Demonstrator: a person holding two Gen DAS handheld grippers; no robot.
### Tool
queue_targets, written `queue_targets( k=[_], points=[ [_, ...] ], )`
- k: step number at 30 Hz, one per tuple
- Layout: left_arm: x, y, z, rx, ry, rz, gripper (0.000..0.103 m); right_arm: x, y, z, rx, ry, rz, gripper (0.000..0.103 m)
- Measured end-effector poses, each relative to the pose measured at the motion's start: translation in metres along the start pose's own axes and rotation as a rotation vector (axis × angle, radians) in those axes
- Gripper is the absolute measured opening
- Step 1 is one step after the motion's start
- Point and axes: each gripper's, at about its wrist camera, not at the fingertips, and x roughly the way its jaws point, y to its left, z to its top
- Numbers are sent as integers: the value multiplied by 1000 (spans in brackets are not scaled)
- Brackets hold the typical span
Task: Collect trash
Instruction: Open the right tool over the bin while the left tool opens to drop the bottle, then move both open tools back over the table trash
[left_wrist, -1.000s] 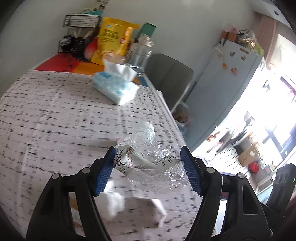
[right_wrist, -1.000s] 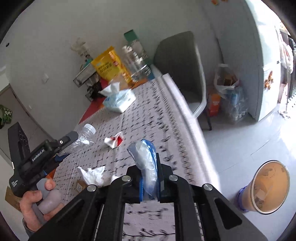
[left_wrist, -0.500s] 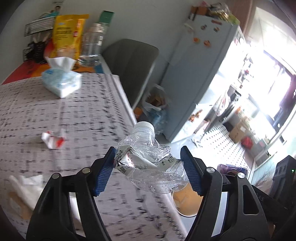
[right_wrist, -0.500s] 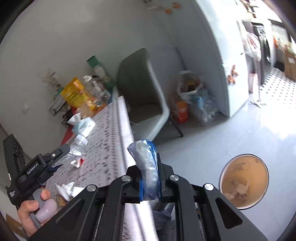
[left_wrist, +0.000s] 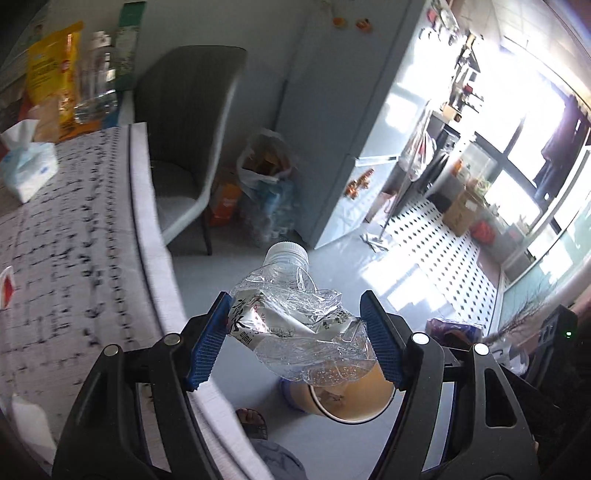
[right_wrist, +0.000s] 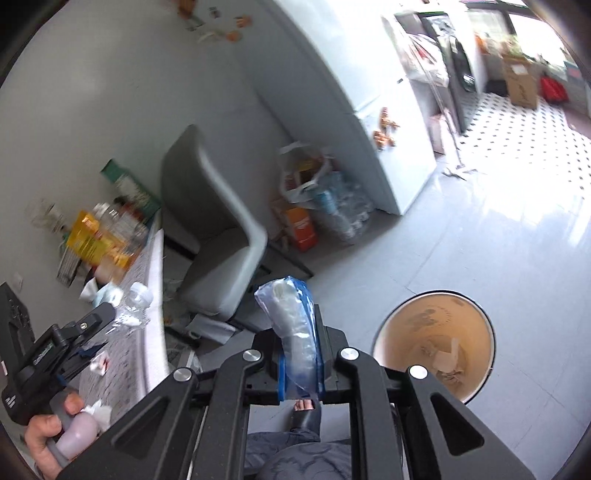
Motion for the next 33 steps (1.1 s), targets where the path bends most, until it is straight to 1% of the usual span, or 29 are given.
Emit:
queue_targets(
  k=[1, 2, 3, 4, 5, 6, 8, 11, 14, 18, 19, 21, 22, 24, 27, 30, 33],
  points=[
    [7, -8, 1, 10, 11, -7, 71, 4, -8, 3, 5, -1, -14, 15],
    [13, -16, 1, 20, 21, -14, 71, 8, -15, 4, 12, 1, -19, 23],
    [18, -24, 1, 36, 32, -20, 71, 12, -26, 6, 30, 11, -25, 33],
    [23, -30, 1, 50, 39, -24, 71, 13, -36, 7, 50, 10, -29, 52],
    [27, -36, 0, 62, 48, -30, 71, 12, -43, 8, 64, -4, -38, 59],
    [32, -42, 0, 71, 57, -36, 71, 10, -51, 7, 73, -25, -46, 60],
    [43, -55, -3, 89, 83, -49, 71, 7, -62, 6, 85, -32, -47, 61],
    [59, -78, -8, 124, 116, -78, 71, 0, -78, 1, 118, -43, -71, 61],
    [75, -100, -15, 141, 158, -114, 71, -16, -96, -5, 156, -64, -93, 64],
    [90, -128, -20, 172, 189, -168, 72, -37, -114, -13, 196, -91, -119, 65],
    [96, -136, -21, 182, 199, -185, 77, -42, -118, -14, 202, -98, -124, 65],
    [98, -142, -20, 175, 200, -191, 88, -52, -124, -17, 216, -117, -134, 65],
    [95, -143, -19, 166, 187, -202, 92, -55, -126, -18, 223, -122, -137, 65],
    [88, -139, -18, 162, 167, -214, 96, -59, -129, -20, 231, -126, -138, 65],
    [75, -126, -13, 150, 149, -197, 96, -59, -123, -22, 221, -117, -132, 65],
    [58, -99, -10, 105, 129, -171, 96, -57, -112, -23, 210, -109, -106, 66],
    [31, -67, -9, 55, 82, -145, 96, -52, -92, -26, 182, -99, -76, 75]
  ],
)
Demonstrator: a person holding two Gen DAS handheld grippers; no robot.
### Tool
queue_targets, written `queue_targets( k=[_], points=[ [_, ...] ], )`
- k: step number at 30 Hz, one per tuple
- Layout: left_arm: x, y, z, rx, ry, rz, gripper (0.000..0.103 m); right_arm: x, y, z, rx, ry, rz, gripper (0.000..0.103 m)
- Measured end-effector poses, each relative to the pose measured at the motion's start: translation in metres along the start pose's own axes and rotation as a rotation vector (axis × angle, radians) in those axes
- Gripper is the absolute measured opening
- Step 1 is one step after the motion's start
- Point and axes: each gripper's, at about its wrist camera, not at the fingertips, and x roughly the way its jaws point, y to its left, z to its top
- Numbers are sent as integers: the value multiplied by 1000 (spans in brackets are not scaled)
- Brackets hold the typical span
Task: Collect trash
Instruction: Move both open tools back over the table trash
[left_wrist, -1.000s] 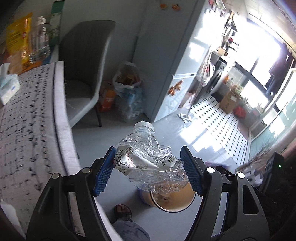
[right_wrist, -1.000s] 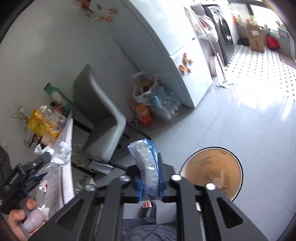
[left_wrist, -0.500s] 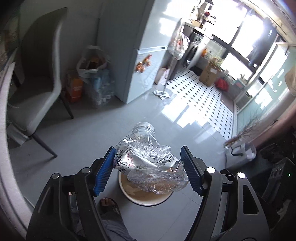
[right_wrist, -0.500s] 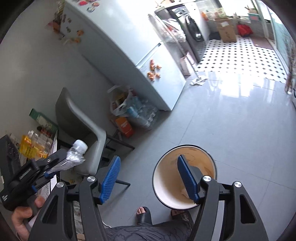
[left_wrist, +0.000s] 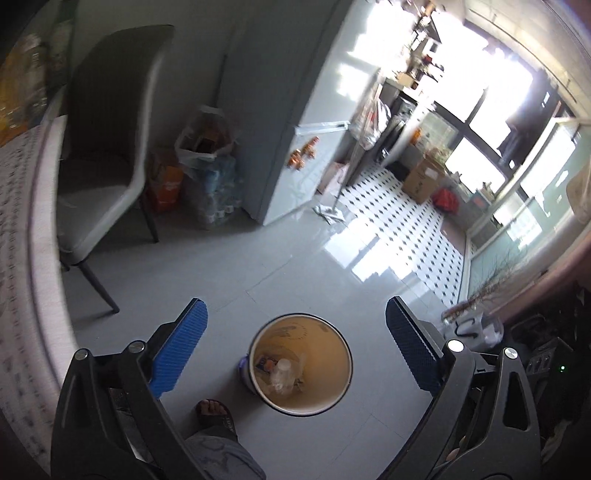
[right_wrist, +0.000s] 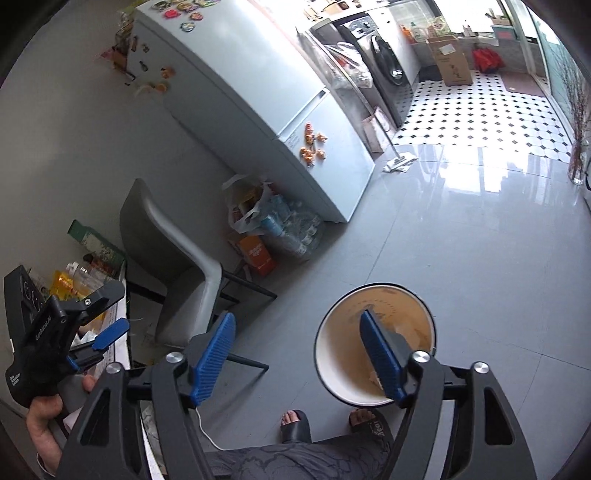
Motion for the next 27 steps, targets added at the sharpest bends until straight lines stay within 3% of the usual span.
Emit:
queue_targets(
  k=[10, 27],
  points=[
    [-105, 94, -12, -130, -140, 86, 97, -11, 81, -18, -92, -5, 81, 95],
    [-217, 199, -47, -246, -272, 142, 97, -26, 221, -87, -271, 42, 138, 96]
  ],
)
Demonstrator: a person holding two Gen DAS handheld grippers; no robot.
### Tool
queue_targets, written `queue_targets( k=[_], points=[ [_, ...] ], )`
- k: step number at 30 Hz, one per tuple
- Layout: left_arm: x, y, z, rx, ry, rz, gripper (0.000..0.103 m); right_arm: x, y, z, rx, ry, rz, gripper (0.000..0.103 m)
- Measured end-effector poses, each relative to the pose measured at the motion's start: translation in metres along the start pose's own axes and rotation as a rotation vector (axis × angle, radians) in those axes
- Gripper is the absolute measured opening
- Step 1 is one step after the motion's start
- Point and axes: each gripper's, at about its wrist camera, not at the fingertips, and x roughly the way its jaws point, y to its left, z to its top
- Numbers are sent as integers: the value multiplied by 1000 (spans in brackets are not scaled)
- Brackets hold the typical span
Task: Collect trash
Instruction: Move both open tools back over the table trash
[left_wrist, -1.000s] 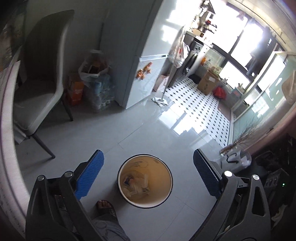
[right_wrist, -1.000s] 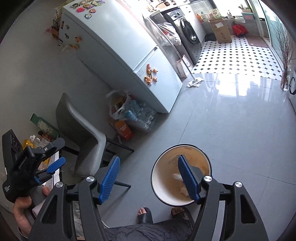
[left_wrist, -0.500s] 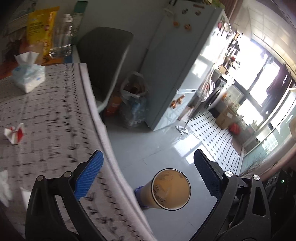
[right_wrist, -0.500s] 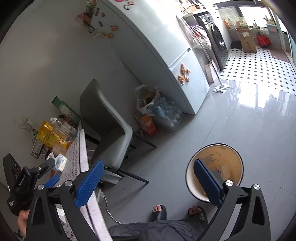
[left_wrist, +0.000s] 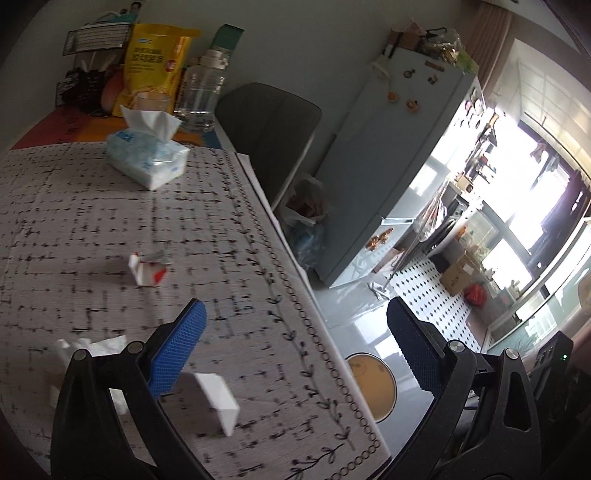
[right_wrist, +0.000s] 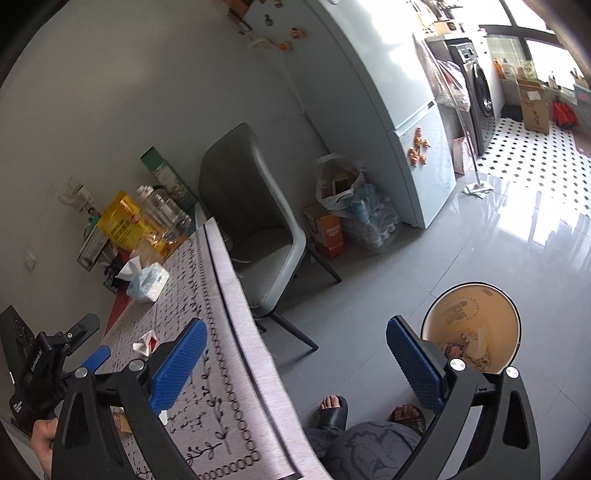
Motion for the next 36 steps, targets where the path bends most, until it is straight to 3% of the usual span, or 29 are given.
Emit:
queue_targets(
  k=[20, 36],
  points=[
    [-72, 112, -8, -121, -70, 101, 97, 29, 126, -41, -200, 103, 81, 96],
    [-105, 175, -25, -183, -95, 188, 97, 54, 183, -80, -330, 215, 168, 95]
  ],
)
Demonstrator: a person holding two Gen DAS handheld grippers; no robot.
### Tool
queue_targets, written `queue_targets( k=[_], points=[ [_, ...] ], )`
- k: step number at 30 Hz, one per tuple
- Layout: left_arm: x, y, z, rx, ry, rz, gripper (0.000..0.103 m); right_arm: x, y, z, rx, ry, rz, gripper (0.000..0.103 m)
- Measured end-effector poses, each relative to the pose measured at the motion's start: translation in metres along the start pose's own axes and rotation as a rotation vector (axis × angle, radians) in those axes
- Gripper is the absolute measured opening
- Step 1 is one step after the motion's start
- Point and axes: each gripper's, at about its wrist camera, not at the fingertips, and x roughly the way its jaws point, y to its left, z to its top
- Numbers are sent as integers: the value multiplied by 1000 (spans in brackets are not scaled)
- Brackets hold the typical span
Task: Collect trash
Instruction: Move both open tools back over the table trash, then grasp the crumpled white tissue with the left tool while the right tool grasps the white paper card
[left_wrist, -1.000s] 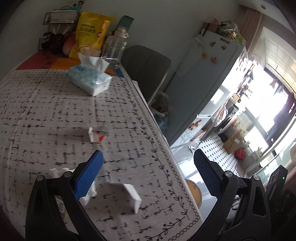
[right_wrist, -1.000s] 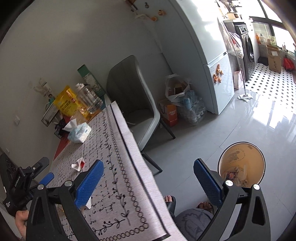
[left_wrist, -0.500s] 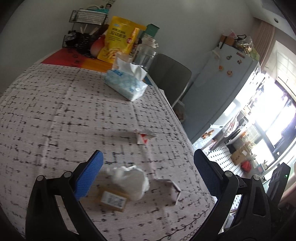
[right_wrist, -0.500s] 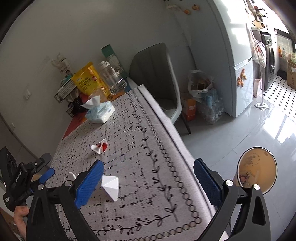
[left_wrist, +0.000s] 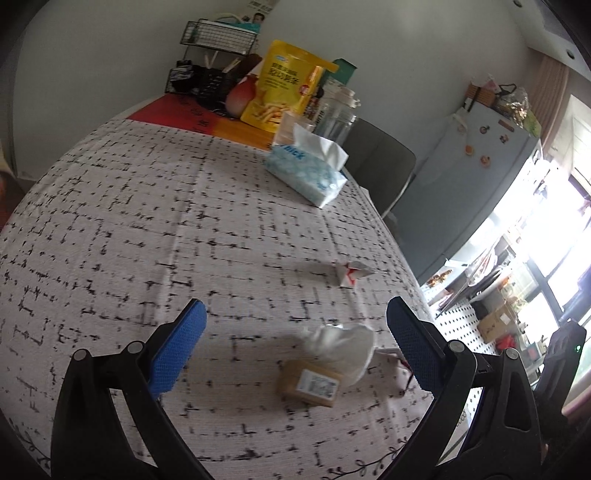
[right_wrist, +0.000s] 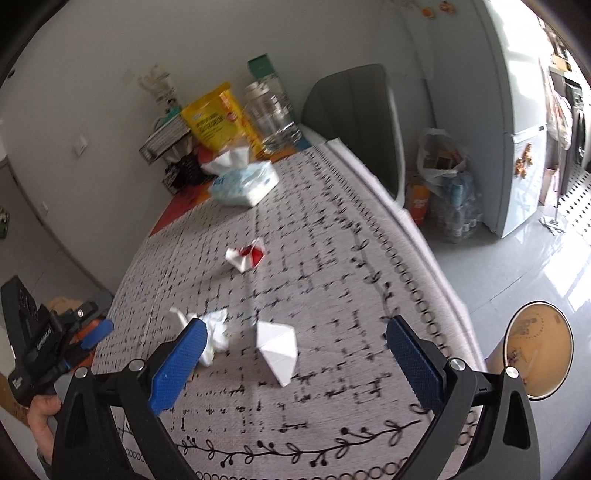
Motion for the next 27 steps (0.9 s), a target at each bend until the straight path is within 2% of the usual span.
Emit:
queue_targets(
  k=[2, 8, 12, 13, 15, 16, 19, 23, 27],
  points=[
    [1, 6, 0, -10, 4, 2, 97, 8, 8, -4, -25, 33, 8, 89],
    [7, 19, -1, -29, 19, 9, 97, 31, 28, -15, -80, 115, 32, 79],
    [11, 21, -3, -31, 27, 16, 97, 53, 34, -21, -109, 173, 0, 69],
    [13, 20, -3, -29, 31, 17, 97, 54, 34, -23, -114, 176, -10, 63],
    [15, 17, -3, -22, 36, 15, 97, 60, 32, -24, -116, 188, -25, 41],
    [18, 15, -3, -15, 40, 15, 97, 64, 30, -25, -110, 201, -27, 21],
    [25, 6, -5, 2, 54, 6, 97, 64, 25, -25, -109, 191, -16, 4],
    [44, -12, -11, 36, 103, -10, 97, 55, 18, -23, -114, 168, -3, 3],
    [63, -30, -20, 84, 154, 13, 97, 48, 8, -19, -96, 157, -2, 3]
  ],
)
